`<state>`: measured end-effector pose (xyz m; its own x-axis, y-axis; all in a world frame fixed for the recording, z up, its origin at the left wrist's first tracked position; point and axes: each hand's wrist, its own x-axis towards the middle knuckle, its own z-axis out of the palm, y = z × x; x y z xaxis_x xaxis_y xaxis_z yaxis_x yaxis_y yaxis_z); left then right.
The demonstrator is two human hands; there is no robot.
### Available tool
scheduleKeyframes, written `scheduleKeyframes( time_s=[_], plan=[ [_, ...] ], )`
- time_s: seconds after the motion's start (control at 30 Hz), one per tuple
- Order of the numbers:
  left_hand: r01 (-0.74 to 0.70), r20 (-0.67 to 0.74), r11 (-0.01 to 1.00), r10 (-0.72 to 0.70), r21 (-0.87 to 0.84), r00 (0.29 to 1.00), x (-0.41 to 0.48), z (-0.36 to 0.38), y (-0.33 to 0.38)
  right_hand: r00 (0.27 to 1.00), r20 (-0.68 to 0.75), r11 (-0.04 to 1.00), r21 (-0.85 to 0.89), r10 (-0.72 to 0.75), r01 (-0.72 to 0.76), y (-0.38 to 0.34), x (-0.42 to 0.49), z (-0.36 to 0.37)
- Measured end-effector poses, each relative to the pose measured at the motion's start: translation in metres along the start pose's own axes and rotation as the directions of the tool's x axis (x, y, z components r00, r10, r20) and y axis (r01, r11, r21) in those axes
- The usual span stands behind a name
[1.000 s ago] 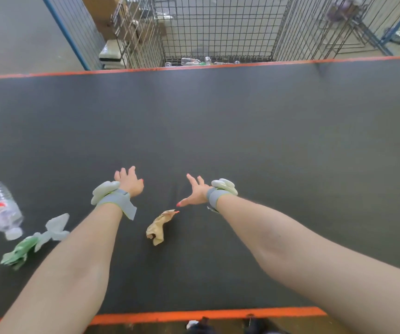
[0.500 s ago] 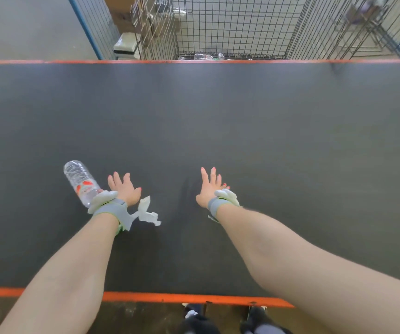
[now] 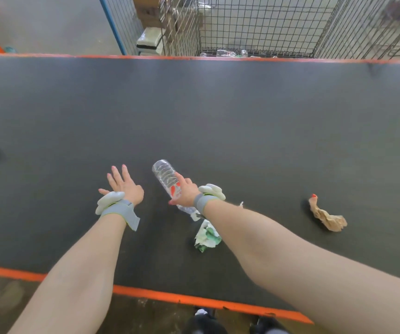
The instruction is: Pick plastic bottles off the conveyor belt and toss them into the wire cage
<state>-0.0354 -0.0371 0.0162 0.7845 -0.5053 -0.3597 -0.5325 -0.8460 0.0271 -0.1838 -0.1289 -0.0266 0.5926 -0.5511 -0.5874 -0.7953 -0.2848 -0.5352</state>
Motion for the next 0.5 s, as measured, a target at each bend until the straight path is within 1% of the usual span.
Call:
scheduleKeyframes(
  time_s=[0.07, 0.1, 0.2, 0.23, 0.3, 0.37, 0.43, 0.5],
  plan=[
    [-0.014, 0.046, 1.0, 0.014, 0.008, 0.999, 0.004, 0.004, 0.01, 0.998, -0.039, 0.993, -0.099, 0.053, -0.057, 0.01, 0.004, 0.004],
    [-0.033, 0.066, 0.999, 0.033, 0.013, 0.997, 0.007, 0.005, 0.017, 0.994, -0.076, 0.99, -0.109, 0.079, -0.087, 0.016, 0.007, 0.002],
    [-0.097, 0.108, 0.995, 0.095, 0.006, 0.99, 0.026, 0.001, 0.051, 0.979, -0.154, 0.987, -0.069, 0.134, -0.146, 0.032, 0.025, -0.028],
    [-0.1, 0.12, 0.995, 0.1, -0.011, 0.988, 0.029, -0.002, 0.056, 0.978, -0.155, 0.988, -0.044, 0.142, -0.151, 0.031, 0.028, -0.038],
    [-0.131, 0.135, 0.99, 0.138, -0.054, 0.981, 0.047, -0.008, 0.087, 0.964, -0.203, 0.985, 0.038, 0.173, -0.169, 0.039, 0.045, -0.073],
    [-0.163, 0.129, 0.984, 0.172, -0.077, 0.977, 0.065, -0.015, 0.123, 0.943, -0.252, 0.969, 0.172, 0.219, -0.18, 0.046, 0.061, -0.111],
    [-0.196, 0.113, 0.976, 0.207, -0.099, 0.972, 0.087, -0.022, 0.163, 0.911, -0.284, 0.927, 0.314, 0.3, -0.207, 0.055, 0.082, -0.153],
    [-0.224, 0.117, 0.968, 0.237, -0.116, 0.964, 0.109, -0.028, 0.201, 0.885, -0.278, 0.862, 0.455, 0.374, -0.222, 0.06, 0.105, -0.197]
  ],
)
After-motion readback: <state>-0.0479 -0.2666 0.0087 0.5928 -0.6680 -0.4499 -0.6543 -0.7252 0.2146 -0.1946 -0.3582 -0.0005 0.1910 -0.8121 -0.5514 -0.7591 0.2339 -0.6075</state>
